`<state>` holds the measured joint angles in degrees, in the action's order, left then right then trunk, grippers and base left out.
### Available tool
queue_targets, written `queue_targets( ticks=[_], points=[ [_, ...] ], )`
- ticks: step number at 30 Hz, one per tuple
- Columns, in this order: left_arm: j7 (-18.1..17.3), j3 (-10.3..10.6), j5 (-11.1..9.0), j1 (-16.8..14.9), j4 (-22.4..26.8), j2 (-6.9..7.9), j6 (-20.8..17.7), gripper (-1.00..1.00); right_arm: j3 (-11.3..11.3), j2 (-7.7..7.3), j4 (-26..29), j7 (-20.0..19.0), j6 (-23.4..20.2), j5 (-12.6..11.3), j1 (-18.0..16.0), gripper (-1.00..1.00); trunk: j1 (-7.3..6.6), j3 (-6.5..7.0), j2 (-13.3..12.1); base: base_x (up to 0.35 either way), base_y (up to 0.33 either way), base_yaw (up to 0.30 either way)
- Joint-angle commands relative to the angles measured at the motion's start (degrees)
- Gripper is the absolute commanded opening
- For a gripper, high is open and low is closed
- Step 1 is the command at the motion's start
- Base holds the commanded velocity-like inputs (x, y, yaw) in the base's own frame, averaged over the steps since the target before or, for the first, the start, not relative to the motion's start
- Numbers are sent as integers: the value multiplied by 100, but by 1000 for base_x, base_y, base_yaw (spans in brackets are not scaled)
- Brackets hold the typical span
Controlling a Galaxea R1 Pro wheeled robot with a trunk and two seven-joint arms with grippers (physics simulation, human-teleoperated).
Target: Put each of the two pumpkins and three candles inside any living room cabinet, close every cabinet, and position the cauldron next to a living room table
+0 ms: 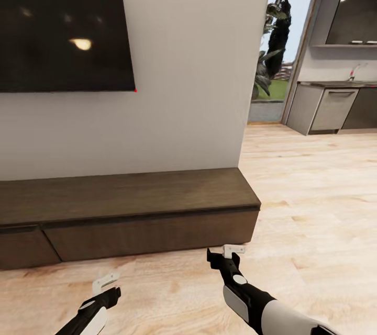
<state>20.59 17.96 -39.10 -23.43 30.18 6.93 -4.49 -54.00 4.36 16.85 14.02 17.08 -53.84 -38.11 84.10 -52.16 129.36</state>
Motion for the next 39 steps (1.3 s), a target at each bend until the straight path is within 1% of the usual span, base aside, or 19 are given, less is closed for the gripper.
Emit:
queue_targets(
  ticks=[1,9,13,16,22,30,31,32,34,39],
  points=[
    [52,49,-26,-3,-36,3,-19,100,-49,1,-1,31,23,-53,8,100,-24,13,-39,-8,0,0],
    [53,50,-37,2,-133,-14,-15,100,-49,4,-12,31,32,-65,120,100,-199,157,-360,-136,0,0],
    [59,46,-24,5,-368,-19,17,100,-58,4,-14,35,36,-65,127,100,-287,228,-520,-51,0,0],
    [59,42,-33,5,-480,-27,37,100,-71,4,-15,56,40,-65,130,100,-353,282,-641,-232,0,0],
    [67,11,-27,5,-511,-33,39,100,-75,4,-250,51,60,-57,144,100,-485,390,-881,-55,0,0],
    [68,1,-29,21,-514,-31,46,100,-75,2,-301,52,73,-56,146,100,-661,534,-1202,-2,0,0],
    [68,3,-33,22,-537,-45,51,100,-75,1,-307,50,81,-56,146,100,-682,552,-1242,0,0,0],
    [67,-1,-18,22,-753,-146,110,100,-81,3,-331,51,66,-56,146,100,-704,569,-1282,0,0,0],
    [63,-2,-13,23,-863,-188,216,100,-83,2,-337,56,58,-56,146,100,-748,605,-1363,0,0,0],
    [66,-3,-11,23,-910,-206,275,100,-84,-9,-340,35,88,-56,146,100,-858,695,-1563,0,0,0]
  ],
)
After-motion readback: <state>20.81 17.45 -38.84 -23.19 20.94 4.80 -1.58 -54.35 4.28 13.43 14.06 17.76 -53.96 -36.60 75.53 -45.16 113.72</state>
